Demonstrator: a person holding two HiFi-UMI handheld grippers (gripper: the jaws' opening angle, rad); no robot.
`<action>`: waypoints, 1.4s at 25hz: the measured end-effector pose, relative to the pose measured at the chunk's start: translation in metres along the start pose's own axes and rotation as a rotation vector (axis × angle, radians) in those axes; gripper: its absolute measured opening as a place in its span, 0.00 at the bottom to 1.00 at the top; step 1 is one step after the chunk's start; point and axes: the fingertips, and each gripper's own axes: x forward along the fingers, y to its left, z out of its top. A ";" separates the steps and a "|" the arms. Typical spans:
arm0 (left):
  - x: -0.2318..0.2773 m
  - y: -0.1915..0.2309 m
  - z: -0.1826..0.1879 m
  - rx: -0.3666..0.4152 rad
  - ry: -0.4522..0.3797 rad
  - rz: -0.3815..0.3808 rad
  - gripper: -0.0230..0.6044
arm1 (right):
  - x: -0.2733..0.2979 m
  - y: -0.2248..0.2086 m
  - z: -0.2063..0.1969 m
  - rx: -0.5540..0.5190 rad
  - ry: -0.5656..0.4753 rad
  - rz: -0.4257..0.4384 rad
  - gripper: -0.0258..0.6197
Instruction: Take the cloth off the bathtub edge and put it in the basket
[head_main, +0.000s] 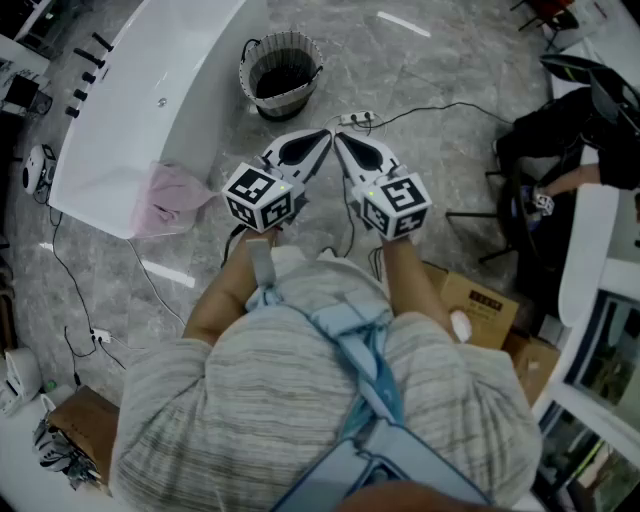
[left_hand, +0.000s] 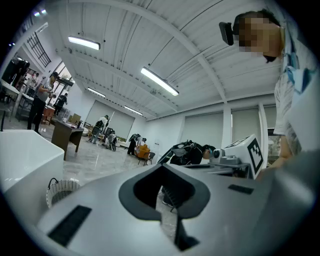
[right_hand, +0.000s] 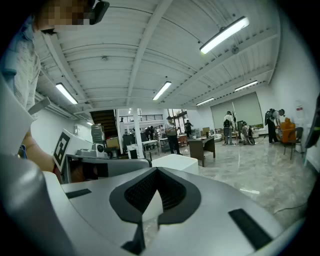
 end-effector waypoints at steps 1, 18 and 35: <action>0.000 0.000 0.001 0.000 0.000 -0.002 0.04 | 0.000 0.000 0.001 -0.001 0.001 0.001 0.04; -0.004 -0.006 -0.008 -0.017 0.010 -0.004 0.04 | -0.006 0.009 -0.005 0.006 0.001 0.052 0.04; 0.013 -0.016 -0.018 -0.044 0.027 -0.005 0.04 | -0.019 -0.007 -0.012 -0.002 0.002 0.012 0.05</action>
